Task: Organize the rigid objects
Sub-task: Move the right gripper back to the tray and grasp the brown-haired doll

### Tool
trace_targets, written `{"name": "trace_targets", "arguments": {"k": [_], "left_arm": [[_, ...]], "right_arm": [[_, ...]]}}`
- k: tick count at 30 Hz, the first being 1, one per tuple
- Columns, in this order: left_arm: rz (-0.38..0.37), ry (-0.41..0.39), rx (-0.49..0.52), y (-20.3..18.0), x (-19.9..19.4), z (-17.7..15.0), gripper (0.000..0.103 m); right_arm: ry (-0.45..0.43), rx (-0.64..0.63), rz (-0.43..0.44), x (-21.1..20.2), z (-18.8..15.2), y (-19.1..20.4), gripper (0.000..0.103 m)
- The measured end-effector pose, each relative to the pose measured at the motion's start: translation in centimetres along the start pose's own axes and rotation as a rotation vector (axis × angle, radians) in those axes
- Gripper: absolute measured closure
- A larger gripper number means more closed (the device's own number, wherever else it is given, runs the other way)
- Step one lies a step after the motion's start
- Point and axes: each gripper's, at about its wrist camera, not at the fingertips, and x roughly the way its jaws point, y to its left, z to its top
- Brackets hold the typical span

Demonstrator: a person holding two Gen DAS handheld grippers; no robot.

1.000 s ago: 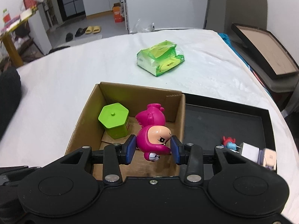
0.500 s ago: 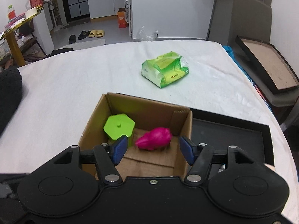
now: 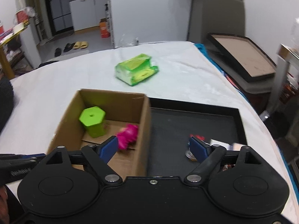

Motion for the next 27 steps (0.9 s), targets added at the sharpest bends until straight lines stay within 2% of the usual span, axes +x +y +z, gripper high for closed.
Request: {"name": "trace_targets", "arguments": {"k": [6, 11, 20, 27], "left_arm": [[0.004, 0.014, -0.005, 0.1, -0.3, -0.1, 0.083], [0.022, -0.003, 0.023, -0.3, -0.9, -0.4, 0.068], [0.066, -0.028, 0.065, -1.3, -1.3, -0.7, 0.05], [0.102, -0.031, 0.085, -1.7, -1.2, -0.7, 0.044]], "right_arm": [[0.008, 0.051, -0.024, -0.4, -1.5, -2.7, 0.02], [0.004, 0.082, -0.049, -0.9, -2.9, -4.4, 0.019], [0.007, 0.136, -0.072, -1.0, -5.5, -7.6, 0.02], [0.007, 0.192, -0.091, 0.4, -6.9, -9.7, 0.021]]}}
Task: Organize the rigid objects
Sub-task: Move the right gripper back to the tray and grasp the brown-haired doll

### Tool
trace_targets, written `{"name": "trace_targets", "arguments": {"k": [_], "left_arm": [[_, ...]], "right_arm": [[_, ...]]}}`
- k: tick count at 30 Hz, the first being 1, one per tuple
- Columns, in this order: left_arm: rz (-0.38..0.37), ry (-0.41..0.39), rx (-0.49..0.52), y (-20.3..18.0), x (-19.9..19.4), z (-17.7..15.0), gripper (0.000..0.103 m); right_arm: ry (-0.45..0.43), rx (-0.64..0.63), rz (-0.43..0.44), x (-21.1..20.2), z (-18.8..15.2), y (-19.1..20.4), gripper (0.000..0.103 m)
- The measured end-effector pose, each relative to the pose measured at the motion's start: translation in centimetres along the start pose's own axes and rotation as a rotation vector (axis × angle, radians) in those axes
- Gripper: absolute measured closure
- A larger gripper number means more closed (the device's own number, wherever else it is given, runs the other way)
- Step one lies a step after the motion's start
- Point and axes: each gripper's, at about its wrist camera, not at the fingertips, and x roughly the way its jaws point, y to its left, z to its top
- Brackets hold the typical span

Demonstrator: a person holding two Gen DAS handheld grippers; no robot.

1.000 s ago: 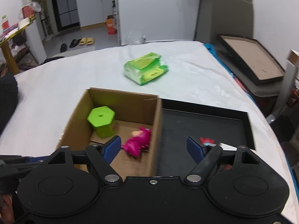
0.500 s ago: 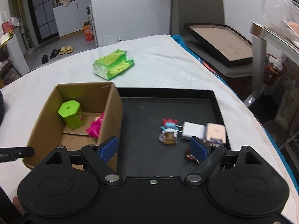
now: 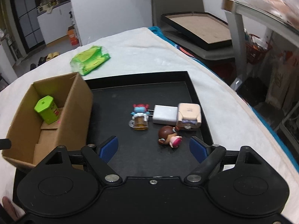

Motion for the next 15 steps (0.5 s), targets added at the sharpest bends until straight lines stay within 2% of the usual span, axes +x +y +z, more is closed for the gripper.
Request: {"name": "trace_targets", "arguments": {"k": [11, 15], "left_arm": [[0.036, -0.012, 0.024, -0.8, 0.1, 0.0, 0.043], [0.046, -0.004, 0.013, -1.1, 0.6, 0.3, 0.043]], "right_arm": [[-0.014, 0.13, 0.022, 3.7, -1.0, -2.3, 0.021], [-0.016, 0.145, 0.002, 4.9, -1.2, -2.7, 0.021]]}}
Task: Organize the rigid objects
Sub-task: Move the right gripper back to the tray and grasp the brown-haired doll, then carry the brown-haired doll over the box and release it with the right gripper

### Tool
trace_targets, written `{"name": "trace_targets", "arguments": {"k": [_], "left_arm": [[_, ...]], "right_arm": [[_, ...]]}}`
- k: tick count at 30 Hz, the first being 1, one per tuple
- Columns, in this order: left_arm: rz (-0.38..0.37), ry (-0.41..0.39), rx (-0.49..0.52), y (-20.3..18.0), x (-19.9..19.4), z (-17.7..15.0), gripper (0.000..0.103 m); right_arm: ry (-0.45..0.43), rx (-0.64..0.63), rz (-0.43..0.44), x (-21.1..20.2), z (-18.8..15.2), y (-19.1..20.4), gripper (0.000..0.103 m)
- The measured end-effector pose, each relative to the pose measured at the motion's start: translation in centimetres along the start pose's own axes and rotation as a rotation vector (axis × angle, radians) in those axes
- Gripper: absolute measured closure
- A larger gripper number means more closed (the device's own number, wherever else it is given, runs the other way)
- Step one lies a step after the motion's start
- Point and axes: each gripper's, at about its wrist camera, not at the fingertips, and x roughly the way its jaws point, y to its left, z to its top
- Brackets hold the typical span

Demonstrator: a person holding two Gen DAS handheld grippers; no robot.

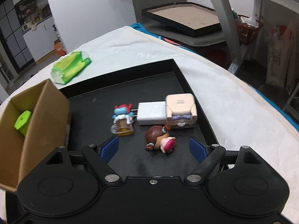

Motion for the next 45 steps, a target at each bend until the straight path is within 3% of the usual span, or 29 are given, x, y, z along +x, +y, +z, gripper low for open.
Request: {"name": "trace_targets", "arguments": {"k": [5, 7, 10, 11, 25, 45], "left_arm": [[0.025, 0.009, 0.01, -0.7, 0.6, 0.2, 0.043], [0.038, 0.014, 0.02, -1.0, 0.9, 0.2, 0.043], [0.055, 0.017, 0.027, -1.4, 1.1, 0.2, 0.043], [0.059, 0.017, 0.027, -1.5, 1.1, 0.2, 0.043], [0.067, 0.002, 0.024, -1.8, 0.6, 0.2, 0.043], [-0.014, -0.023, -0.01, 0.0, -1.1, -0.1, 0.043]], "right_arm": [[-0.004, 0.003, -0.008, 1.3, -0.3, -0.5, 0.024], [0.004, 0.007, 0.003, 1.7, -0.3, -0.7, 0.03], [0.022, 0.019, 0.013, 2.5, -0.3, -1.1, 0.049], [0.029, 0.024, 0.018, 2.8, -0.4, -1.3, 0.062], [-0.001, 0.053, 0.071, 0.5, -0.1, -1.9, 0.063], [-0.089, -0.077, 0.098, -6.0, 2.9, 3.5, 0.063]]}}
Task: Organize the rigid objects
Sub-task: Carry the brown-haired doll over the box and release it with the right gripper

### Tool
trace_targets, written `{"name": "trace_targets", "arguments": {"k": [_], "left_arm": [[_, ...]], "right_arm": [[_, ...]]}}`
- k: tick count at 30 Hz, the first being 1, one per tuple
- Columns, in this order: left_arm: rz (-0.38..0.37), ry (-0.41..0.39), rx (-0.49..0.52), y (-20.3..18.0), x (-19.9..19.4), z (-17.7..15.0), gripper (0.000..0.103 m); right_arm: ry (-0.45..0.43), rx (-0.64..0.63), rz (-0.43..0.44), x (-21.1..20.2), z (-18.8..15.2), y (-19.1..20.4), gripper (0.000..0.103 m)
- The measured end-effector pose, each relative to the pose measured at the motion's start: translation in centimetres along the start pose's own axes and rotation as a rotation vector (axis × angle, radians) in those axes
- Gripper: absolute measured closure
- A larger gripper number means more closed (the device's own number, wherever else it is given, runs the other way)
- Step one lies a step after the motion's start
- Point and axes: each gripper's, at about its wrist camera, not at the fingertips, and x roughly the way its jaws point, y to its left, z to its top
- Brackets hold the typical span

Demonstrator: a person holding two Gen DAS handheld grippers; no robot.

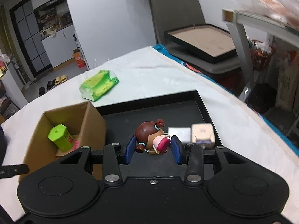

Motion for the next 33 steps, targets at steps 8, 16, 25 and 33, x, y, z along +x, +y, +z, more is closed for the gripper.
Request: {"name": "trace_targets", "arguments": {"k": [8, 16, 25, 33], "left_arm": [[-0.017, -0.003, -0.003, 0.5, -0.1, 0.0, 0.043], [-0.058, -0.005, -0.01, 1.0, 0.1, -0.1, 0.048], [-0.108, 0.018, -0.039, 1.8, 0.9, 0.0, 0.068], [-0.147, 0.032, -0.044, 2.2, 1.4, -0.1, 0.09]], "right_arm": [[-0.021, -0.078, 0.055, -1.4, 1.7, 3.5, 0.062], [-0.01, -0.156, 0.099, -1.5, 2.3, 7.3, 0.062], [0.012, -0.235, 0.119, -0.8, 2.4, 11.4, 0.062], [0.055, -0.274, 0.123, 0.7, 1.6, 14.1, 0.062]]}}
